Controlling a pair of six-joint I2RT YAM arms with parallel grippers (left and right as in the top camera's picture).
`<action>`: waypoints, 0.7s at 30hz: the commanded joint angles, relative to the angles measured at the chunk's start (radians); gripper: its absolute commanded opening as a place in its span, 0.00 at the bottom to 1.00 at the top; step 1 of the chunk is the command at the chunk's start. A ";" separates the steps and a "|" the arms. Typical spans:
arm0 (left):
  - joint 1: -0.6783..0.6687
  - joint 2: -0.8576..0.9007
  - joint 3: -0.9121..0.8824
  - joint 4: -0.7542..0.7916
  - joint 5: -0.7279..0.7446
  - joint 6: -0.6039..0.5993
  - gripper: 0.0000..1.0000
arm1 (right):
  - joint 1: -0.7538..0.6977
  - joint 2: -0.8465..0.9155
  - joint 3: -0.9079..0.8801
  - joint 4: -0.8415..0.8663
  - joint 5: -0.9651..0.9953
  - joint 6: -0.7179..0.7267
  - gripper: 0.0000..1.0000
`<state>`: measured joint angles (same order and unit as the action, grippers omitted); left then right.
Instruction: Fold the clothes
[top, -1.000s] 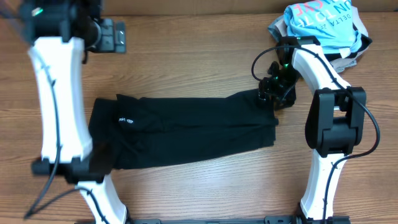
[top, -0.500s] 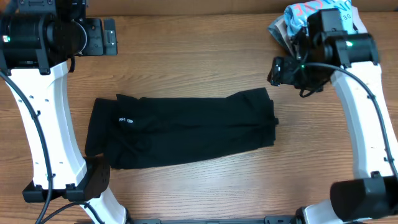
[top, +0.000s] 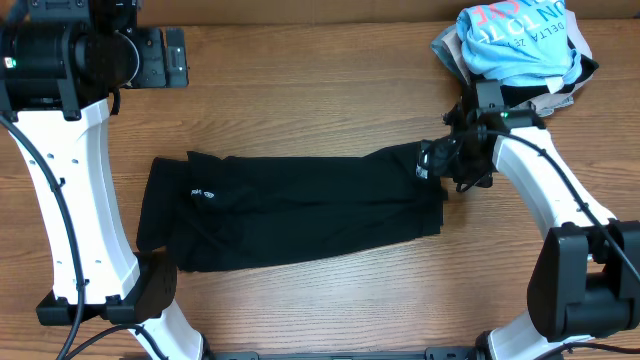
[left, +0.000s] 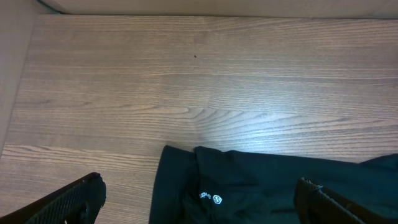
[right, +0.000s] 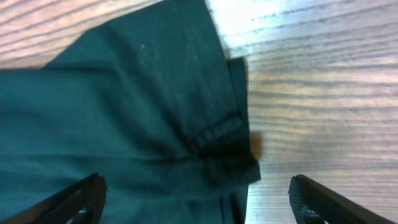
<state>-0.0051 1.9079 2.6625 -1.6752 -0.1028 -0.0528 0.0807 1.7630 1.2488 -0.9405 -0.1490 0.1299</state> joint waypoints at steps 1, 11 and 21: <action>-0.006 0.003 -0.003 0.007 -0.011 -0.003 1.00 | -0.006 0.012 -0.065 0.047 0.001 -0.005 0.93; -0.006 0.003 -0.003 0.007 -0.010 -0.003 1.00 | -0.006 0.047 -0.216 0.214 -0.010 0.000 0.79; -0.006 0.003 -0.003 0.006 -0.008 -0.003 1.00 | 0.009 0.047 -0.336 0.348 -0.188 0.001 0.41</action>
<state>-0.0051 1.9079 2.6625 -1.6726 -0.1024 -0.0528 0.0788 1.7798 0.9752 -0.5869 -0.2527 0.1223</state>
